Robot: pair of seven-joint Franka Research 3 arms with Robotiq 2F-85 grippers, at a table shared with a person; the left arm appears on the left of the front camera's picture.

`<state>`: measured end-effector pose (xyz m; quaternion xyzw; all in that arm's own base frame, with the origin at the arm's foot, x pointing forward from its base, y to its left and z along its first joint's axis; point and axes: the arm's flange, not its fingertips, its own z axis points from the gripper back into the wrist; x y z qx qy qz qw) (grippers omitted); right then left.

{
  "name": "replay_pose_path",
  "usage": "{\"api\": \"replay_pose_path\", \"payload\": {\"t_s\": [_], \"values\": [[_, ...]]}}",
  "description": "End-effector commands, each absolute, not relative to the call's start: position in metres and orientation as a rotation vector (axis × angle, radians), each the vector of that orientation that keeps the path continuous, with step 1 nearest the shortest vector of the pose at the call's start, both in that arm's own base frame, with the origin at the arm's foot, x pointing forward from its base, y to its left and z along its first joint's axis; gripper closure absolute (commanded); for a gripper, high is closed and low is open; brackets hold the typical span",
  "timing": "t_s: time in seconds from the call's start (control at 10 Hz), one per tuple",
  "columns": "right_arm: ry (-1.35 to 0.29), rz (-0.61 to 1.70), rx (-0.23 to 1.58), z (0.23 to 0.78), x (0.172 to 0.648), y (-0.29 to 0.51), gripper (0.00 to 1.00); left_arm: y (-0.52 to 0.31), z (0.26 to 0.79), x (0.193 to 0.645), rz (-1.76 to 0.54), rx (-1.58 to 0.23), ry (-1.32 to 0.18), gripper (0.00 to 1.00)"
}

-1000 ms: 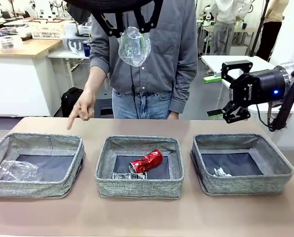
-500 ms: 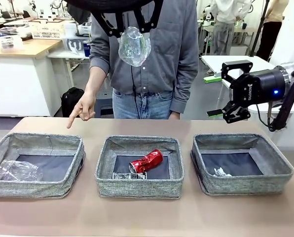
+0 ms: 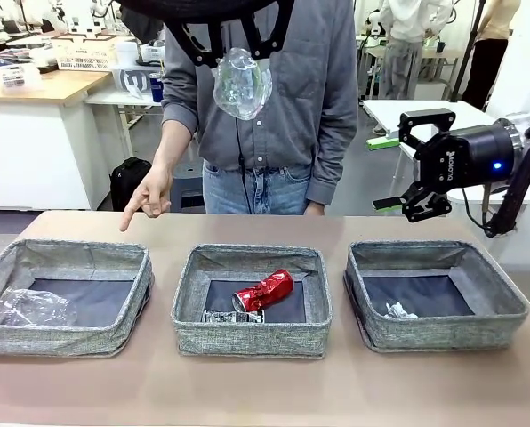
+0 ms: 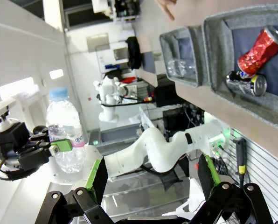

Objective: Sort the waste into the appropriate baskets.
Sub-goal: Place the picked waste into the Fabric basket indicated by the person.

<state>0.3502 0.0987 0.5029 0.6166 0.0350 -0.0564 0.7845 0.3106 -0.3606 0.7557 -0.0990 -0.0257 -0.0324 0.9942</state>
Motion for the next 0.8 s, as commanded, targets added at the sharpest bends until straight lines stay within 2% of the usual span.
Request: {"api": "replay_pose_path", "payload": {"t_s": [0.0, 0.1, 0.2, 0.5, 0.6, 0.7], "values": [[0.078, -0.129, 1.346, 0.505, 0.35, 0.1, 0.0, -0.361, 0.756, 0.311, -0.065, -0.198, -0.051, 0.76], [0.078, -0.129, 1.346, 0.505, 0.35, 0.1, 0.0, -0.351, 0.736, 0.31, -0.227, -0.184, -0.116, 0.76], [0.078, -0.129, 1.346, 0.505, 0.35, 0.1, 0.0, -0.32, 0.706, 0.315, -0.237, -0.133, -0.131, 0.76], [0.078, -0.129, 1.346, 0.505, 0.35, 0.1, 0.0, -0.195, 0.617, 0.299, -0.091, -0.069, -0.045, 0.76], [0.078, -0.129, 1.346, 0.505, 0.35, 0.1, 0.0, -0.163, 0.594, 0.299, 0.012, -0.033, -0.064, 0.76], [0.078, -0.129, 1.346, 0.505, 0.35, 0.1, 0.0, -0.132, 0.567, 0.302, 0.076, -0.107, -0.06, 0.76]]}}
